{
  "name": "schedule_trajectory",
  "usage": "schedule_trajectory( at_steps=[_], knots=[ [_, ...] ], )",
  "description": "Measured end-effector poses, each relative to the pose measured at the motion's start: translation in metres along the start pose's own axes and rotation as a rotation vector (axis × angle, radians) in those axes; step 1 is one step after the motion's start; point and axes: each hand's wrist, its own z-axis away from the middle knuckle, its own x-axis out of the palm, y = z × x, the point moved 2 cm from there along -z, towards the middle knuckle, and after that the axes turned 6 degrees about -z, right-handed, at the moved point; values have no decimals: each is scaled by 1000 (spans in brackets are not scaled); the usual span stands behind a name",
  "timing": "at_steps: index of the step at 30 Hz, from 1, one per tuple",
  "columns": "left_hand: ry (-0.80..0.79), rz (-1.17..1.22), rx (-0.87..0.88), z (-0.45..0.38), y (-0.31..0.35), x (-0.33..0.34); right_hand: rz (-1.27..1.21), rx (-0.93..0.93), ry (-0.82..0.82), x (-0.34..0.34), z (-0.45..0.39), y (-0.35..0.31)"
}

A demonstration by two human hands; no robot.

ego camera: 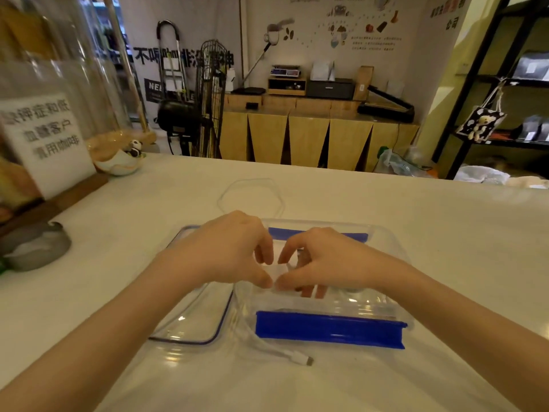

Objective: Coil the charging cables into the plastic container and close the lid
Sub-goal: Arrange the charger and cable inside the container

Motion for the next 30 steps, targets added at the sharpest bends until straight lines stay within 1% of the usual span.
schedule_trajectory(
  at_steps=[8,14,16,19,22,27,30],
  knots=[
    [111,-70,-56,1,4,9,-135,56,-32,5,-2,4],
    [212,78,-43,4,-1,3,-322,72,86,-13,1,4],
    [207,87,-27,2,0,2,-349,84,117,-20,-2,3],
    [170,15,-18,-4,1,7,-376,119,98,-25,-8,4],
    [154,3,-11,-11,-2,9,-386,143,98,-30,-13,6],
    [123,-34,-3,-16,-5,9,-423,157,88,-33,-16,8],
    [110,-98,-9,-19,-4,9,-403,150,117,-31,-18,8]
  ],
)
